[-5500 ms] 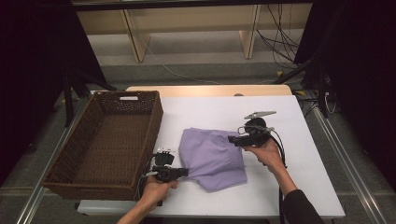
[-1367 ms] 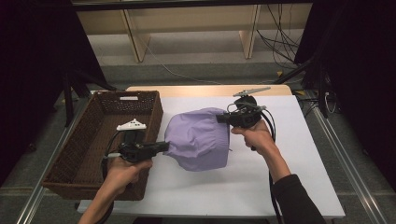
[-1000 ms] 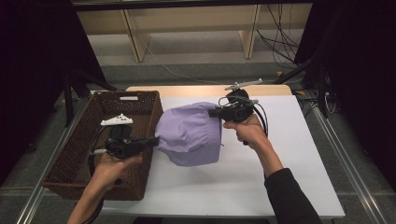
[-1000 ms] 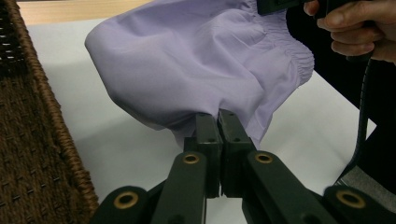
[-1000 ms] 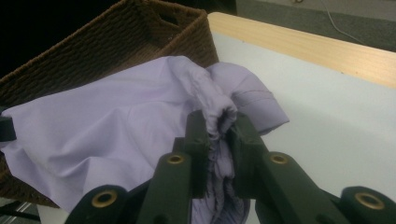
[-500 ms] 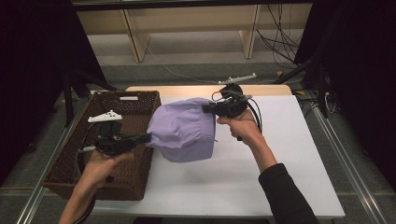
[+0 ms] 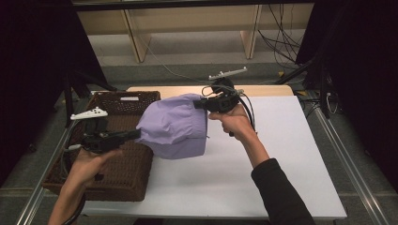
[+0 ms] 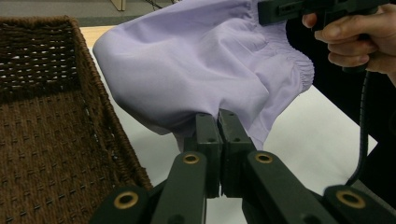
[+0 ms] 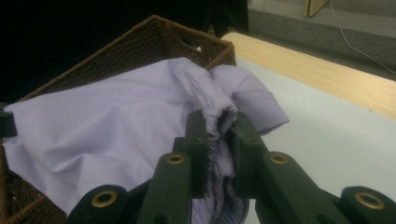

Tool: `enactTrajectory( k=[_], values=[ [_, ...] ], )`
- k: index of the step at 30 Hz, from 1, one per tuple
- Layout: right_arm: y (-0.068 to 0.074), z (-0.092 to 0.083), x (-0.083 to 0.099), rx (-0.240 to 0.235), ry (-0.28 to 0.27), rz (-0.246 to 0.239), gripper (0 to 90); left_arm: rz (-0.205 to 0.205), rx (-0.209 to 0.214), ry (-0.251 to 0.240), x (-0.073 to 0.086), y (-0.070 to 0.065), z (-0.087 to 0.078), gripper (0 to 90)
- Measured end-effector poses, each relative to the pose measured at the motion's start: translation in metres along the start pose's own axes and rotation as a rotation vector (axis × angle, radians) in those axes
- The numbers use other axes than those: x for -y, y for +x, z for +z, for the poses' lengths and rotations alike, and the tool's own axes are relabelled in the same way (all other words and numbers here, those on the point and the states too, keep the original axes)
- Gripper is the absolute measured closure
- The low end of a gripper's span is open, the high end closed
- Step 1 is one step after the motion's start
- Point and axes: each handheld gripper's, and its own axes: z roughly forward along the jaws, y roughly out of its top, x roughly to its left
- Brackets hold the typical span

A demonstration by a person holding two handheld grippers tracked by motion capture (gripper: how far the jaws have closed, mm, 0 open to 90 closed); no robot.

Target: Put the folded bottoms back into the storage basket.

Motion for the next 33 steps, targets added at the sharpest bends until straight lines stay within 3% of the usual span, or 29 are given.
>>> enactTrajectory(
  k=[6,33],
  values=[
    [0.010,0.006,-0.018,0.003,0.001,-0.015,80.2,-0.014,-0.005,-0.019,-0.002,0.007,-0.009,88.3],
    [0.041,0.041,-0.051,-0.018,0.028,-0.052,80.1,-0.068,-0.049,-0.079,-0.002,0.045,-0.047,88.3]
  ],
)
